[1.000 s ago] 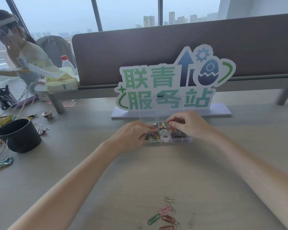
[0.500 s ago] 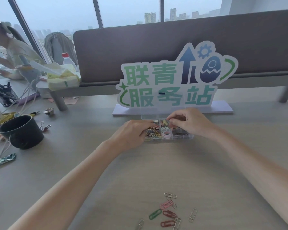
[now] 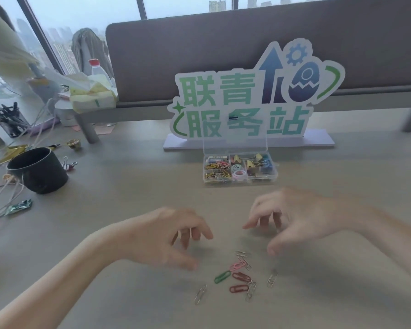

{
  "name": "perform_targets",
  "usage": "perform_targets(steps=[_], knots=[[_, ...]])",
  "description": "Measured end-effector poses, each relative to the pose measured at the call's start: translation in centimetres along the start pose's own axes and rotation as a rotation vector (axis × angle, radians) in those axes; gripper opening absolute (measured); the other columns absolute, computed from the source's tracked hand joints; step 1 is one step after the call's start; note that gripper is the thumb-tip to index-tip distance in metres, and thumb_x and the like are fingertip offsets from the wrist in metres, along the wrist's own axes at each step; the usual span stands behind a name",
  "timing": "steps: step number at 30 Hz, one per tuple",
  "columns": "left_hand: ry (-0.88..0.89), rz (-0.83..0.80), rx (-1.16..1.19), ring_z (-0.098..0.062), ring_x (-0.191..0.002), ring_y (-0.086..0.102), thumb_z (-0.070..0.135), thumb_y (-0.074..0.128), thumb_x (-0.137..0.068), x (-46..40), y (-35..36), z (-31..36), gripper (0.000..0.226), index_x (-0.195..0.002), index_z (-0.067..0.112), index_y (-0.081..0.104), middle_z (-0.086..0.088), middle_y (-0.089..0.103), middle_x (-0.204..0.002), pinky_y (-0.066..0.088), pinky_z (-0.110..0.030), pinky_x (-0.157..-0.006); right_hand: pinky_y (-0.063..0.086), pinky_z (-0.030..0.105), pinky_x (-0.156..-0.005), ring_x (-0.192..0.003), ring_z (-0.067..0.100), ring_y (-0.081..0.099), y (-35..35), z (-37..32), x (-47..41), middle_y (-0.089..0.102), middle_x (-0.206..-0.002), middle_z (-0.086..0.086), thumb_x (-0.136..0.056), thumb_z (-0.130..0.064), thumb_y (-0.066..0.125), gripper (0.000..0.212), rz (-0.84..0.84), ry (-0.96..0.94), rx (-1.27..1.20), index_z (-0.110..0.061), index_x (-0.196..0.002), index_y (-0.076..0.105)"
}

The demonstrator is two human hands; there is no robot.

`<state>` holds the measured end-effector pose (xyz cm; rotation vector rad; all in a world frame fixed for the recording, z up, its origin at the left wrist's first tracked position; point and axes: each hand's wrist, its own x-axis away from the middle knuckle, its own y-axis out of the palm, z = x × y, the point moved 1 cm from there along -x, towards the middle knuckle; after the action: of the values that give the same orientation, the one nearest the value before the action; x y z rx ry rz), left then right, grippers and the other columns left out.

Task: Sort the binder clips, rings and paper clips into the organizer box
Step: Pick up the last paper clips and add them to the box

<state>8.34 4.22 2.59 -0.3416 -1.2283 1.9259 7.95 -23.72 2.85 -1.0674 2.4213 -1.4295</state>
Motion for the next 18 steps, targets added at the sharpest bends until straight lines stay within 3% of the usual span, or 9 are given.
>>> perform_targets(steps=[4,8,12,18], knots=[[0.016,-0.087,-0.009,0.000,-0.085,0.055,0.041,0.078,-0.074,2.4,2.1,1.0,0.052,-0.119,0.040,0.053,0.019,0.051,-0.102,0.047,-0.015,-0.073,0.048,0.023,-0.079,-0.091,0.000,0.052,3.0,-1.2,0.9,0.047,-0.105,-0.022,-0.066,-0.043,0.084,0.066,-0.055,-0.028,0.087,-0.039,-0.127,0.058],[0.031,0.044,0.022,-0.001,-0.080,0.055,0.036,0.075,-0.077,2.7,3.5,1.6,0.034,-0.107,0.036,0.060,0.019,0.050,-0.095,0.041,-0.007,-0.067,0.046,0.019,-0.071,-0.084,0.003,0.055,4.2,-1.7,0.6,0.053,-0.099,-0.017,-0.073,-0.042,0.080,0.044,0.089,-0.049,0.041,-0.037,-0.114,0.067],[0.026,0.146,0.047,-0.003,-0.076,0.055,0.040,0.073,-0.078,2.4,4.5,2.3,0.028,-0.102,0.033,0.061,0.016,0.053,-0.091,0.042,-0.010,-0.067,0.041,0.011,-0.065,-0.076,0.001,0.059,5.0,-1.9,0.5,0.060,-0.092,-0.017,-0.081,-0.035,0.075,0.015,0.240,-0.070,0.028,-0.035,-0.096,0.074],[0.033,0.237,-0.036,-0.003,-0.073,0.053,0.054,0.064,-0.080,1.8,6.1,2.6,0.036,-0.112,0.041,0.054,0.018,0.051,-0.089,0.048,-0.020,-0.071,0.036,0.008,-0.064,-0.072,-0.006,0.055,6.1,-2.6,1.1,0.061,-0.087,-0.018,-0.089,-0.034,0.066,0.009,0.325,-0.067,0.085,-0.034,-0.095,0.073]])
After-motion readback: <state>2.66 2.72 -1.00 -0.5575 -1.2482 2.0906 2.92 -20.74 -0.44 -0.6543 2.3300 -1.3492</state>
